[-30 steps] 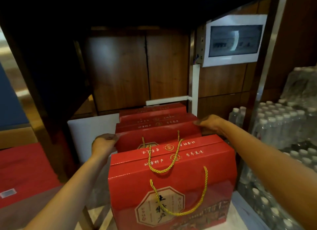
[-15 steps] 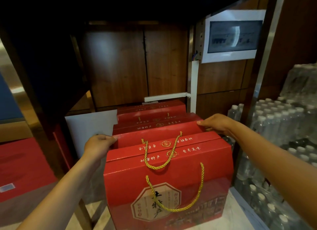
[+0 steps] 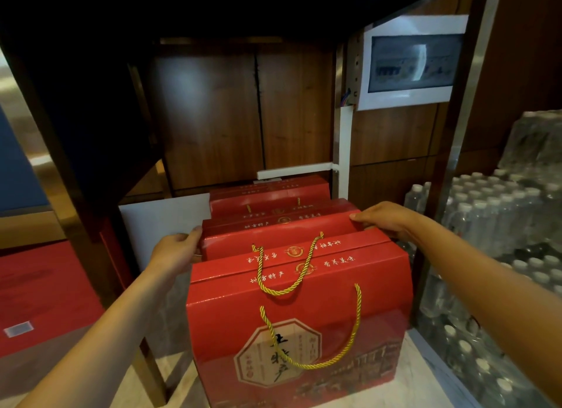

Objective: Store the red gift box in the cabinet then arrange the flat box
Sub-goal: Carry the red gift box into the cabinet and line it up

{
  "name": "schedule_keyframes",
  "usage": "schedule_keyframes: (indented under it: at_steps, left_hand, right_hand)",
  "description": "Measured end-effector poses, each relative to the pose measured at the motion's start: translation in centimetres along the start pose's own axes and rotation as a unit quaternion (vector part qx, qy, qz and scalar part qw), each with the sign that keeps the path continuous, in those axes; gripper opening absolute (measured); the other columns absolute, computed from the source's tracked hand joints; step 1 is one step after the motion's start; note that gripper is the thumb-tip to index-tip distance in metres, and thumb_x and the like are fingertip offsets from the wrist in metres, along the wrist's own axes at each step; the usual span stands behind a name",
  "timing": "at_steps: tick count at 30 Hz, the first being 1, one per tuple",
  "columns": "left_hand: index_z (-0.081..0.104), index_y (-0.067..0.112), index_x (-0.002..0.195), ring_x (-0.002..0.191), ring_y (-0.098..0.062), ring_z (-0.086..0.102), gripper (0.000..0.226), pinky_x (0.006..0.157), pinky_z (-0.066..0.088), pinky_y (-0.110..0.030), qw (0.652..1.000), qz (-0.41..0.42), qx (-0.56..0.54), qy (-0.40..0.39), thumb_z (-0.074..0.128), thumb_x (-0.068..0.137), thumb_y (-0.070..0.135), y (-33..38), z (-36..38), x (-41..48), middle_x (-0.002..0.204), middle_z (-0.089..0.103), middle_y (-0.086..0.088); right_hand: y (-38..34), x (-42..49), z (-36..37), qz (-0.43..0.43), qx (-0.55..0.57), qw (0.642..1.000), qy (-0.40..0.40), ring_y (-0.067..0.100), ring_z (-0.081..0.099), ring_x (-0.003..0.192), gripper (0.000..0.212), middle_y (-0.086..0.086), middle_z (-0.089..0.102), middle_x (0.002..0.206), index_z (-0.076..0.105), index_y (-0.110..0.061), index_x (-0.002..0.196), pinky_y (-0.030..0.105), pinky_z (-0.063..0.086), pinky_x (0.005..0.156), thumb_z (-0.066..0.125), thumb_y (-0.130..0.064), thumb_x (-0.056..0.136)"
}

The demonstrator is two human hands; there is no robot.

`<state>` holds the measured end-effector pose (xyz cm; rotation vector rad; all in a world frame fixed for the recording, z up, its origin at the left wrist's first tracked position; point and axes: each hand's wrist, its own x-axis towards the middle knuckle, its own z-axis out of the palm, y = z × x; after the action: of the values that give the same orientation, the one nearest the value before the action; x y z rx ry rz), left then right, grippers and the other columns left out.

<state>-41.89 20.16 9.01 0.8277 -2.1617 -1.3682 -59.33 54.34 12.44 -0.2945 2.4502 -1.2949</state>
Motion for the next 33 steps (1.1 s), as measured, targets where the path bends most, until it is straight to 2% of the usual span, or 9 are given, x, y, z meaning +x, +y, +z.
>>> schedule_keyframes:
  at_steps: [4,7,10,13,17,21,24,27,33]
  left_hand:
    - [0.062,0.006,0.085,0.076,-0.030,0.069,0.047,0.075,0.058,-0.042,1.000,0.000,0.019,0.013,0.047,0.090,0.050,1.4,0.0,2.3,0.085,0.071,-0.014]
    - [0.055,0.011,0.072,0.087,-0.034,0.067,0.040,0.086,0.055,-0.044,0.996,0.011,0.085,0.017,0.048,0.091,0.046,3.5,0.4,4.7,0.098,0.069,-0.019]
    - [0.054,0.012,0.069,0.092,-0.031,0.062,0.041,0.085,0.051,-0.037,0.985,0.019,0.168,-0.030,0.050,0.090,0.047,5.1,1.4,7.2,0.110,0.066,-0.018]
    - [0.064,0.005,0.095,0.089,-0.021,0.053,0.042,0.076,0.043,-0.030,0.977,0.034,0.190,-0.089,0.053,0.089,0.045,5.9,2.5,9.0,0.120,0.062,-0.016]
    - [0.056,0.013,0.127,0.105,-0.028,0.059,0.045,0.076,0.045,-0.028,0.970,0.088,0.208,-0.092,0.052,0.091,0.041,6.5,3.7,11.0,0.126,0.061,-0.014]
    - [0.052,0.007,0.129,0.104,-0.033,0.062,0.051,0.080,0.054,-0.037,0.972,0.055,0.210,-0.089,0.054,0.090,0.040,6.3,4.3,12.4,0.123,0.061,-0.019]
    - [0.051,0.006,0.131,0.103,-0.035,0.063,0.054,0.084,0.056,-0.042,0.979,0.044,0.179,-0.086,0.056,0.089,0.039,5.9,4.6,13.1,0.126,0.060,-0.019]
    - [0.048,0.005,0.134,0.108,-0.035,0.061,0.061,0.084,0.055,-0.043,0.991,0.009,0.117,-0.066,0.065,0.084,0.036,5.4,4.8,13.6,0.130,0.058,-0.019]
    - [0.051,0.003,0.128,0.108,-0.035,0.062,0.063,0.088,0.054,-0.044,0.997,-0.051,-0.010,-0.054,0.077,0.075,0.025,4.8,5.1,14.1,0.124,0.062,-0.021]
  right_hand:
    - [-1.1,0.8,-0.8,0.015,0.017,0.999,-0.022,0.025,0.068,0.088,0.043,0.017,0.070,0.108,0.060,-0.004,0.115,0.034,0.056,0.081,0.057,-0.038,0.088]
    - [-3.0,2.3,-1.4,-0.002,0.005,1.000,0.031,0.022,0.065,0.090,0.050,0.016,0.069,0.111,0.057,-0.001,0.121,0.029,0.054,0.072,0.058,-0.038,0.088]
    - [-5.1,4.7,-1.1,-0.008,-0.016,0.999,0.050,0.028,0.062,0.108,0.056,0.018,0.062,0.125,0.050,0.001,0.130,0.033,0.053,0.082,0.058,-0.037,0.089]
    - [-6.9,6.9,-0.5,-0.005,-0.082,0.996,0.038,0.028,0.057,0.116,0.061,0.017,0.056,0.132,0.046,-0.001,0.134,0.035,0.050,0.092,0.055,-0.041,0.089]
    - [-8.1,9.5,0.2,-0.037,-0.120,0.992,0.014,0.022,0.054,0.109,0.055,0.013,0.053,0.135,0.047,-0.008,0.133,0.025,0.050,0.073,0.051,-0.044,0.091]
    - [-8.1,11.5,1.4,-0.051,-0.126,0.991,0.005,0.019,0.057,0.098,0.043,0.012,0.057,0.125,0.048,-0.008,0.128,0.025,0.047,0.072,0.047,-0.035,0.095]
    - [-7.8,12.9,2.1,-0.057,-0.106,0.993,0.011,0.015,0.058,0.083,0.024,0.007,0.061,0.101,0.054,-0.011,0.111,0.023,0.047,0.065,0.049,-0.029,0.095]
    - [-7.3,13.8,2.2,-0.044,-0.084,0.994,0.051,0.013,0.057,0.064,0.012,0.002,0.056,0.077,0.050,-0.013,0.098,0.019,0.045,0.046,0.052,-0.023,0.093]
    - [-6.9,13.5,1.9,0.002,-0.015,0.998,0.057,0.018,0.061,0.067,0.012,0.010,0.062,0.083,0.059,-0.004,0.094,0.024,0.047,0.049,0.060,-0.015,0.088]
